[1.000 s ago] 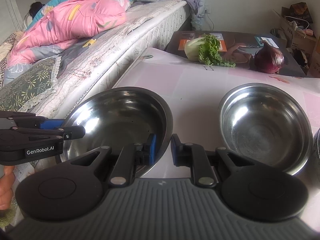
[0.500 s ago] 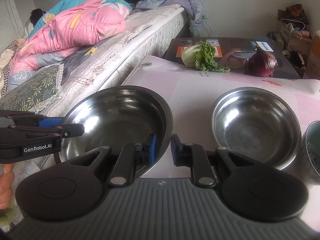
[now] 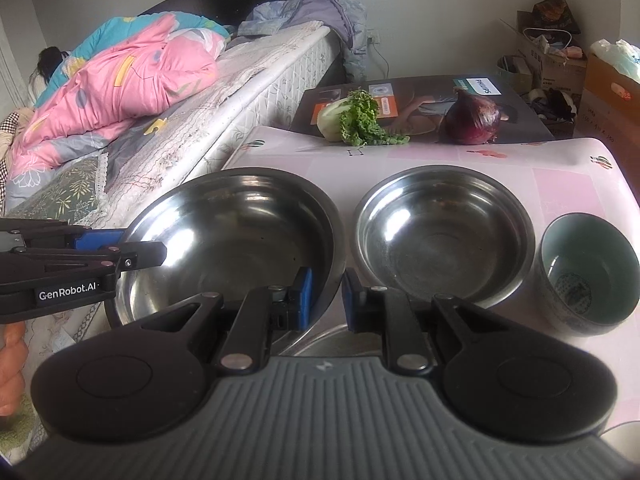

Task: Organize plates and bowls
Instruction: 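Move the right tool to the green ceramic bowl and grasp its rim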

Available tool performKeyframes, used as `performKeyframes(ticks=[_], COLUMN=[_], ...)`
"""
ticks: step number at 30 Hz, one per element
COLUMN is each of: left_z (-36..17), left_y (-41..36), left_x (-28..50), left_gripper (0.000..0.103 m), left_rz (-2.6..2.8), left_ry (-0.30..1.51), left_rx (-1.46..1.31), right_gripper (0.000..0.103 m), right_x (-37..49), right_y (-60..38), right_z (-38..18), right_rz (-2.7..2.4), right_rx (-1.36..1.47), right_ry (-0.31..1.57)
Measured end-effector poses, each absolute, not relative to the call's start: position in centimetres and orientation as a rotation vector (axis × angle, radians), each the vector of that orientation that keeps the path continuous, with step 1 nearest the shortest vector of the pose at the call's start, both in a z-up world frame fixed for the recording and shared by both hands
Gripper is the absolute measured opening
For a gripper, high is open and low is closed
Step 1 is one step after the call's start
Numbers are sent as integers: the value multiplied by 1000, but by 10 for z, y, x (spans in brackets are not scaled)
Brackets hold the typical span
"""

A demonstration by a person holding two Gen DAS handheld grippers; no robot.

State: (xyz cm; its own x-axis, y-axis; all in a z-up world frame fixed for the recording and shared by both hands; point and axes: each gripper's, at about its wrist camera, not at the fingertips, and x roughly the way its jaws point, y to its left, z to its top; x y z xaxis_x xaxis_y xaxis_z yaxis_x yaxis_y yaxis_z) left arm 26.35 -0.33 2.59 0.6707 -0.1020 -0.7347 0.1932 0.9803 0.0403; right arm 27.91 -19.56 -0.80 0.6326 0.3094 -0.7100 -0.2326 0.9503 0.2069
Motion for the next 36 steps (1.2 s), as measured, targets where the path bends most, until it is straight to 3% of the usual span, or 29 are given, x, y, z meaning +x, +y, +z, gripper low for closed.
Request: performKeyframes(ticks=[15,27,30,34,36], left_z=[-3,-23,-21,-17,-14], left_y=[-106,-121,-119,-116,-113], left_x=[332,366,364,359,355], left_gripper=[31,34,43,46,49], left_rz=[-325,-355,-325,-321,-321], left_ry=[896,945,935,932,927], left_rx=[226,205,207,202,199], right_gripper=[17,21,30,43,44], right_x=[309,345,347,345,341], right_y=[-308,-329,-327,-327,-329], right_z=[-23,-45,-46,-44,-42], right_rz=[155,113,99,87,83], right_rx=[209,238,227,225,230], right_ry=[865,892,892,882,875])
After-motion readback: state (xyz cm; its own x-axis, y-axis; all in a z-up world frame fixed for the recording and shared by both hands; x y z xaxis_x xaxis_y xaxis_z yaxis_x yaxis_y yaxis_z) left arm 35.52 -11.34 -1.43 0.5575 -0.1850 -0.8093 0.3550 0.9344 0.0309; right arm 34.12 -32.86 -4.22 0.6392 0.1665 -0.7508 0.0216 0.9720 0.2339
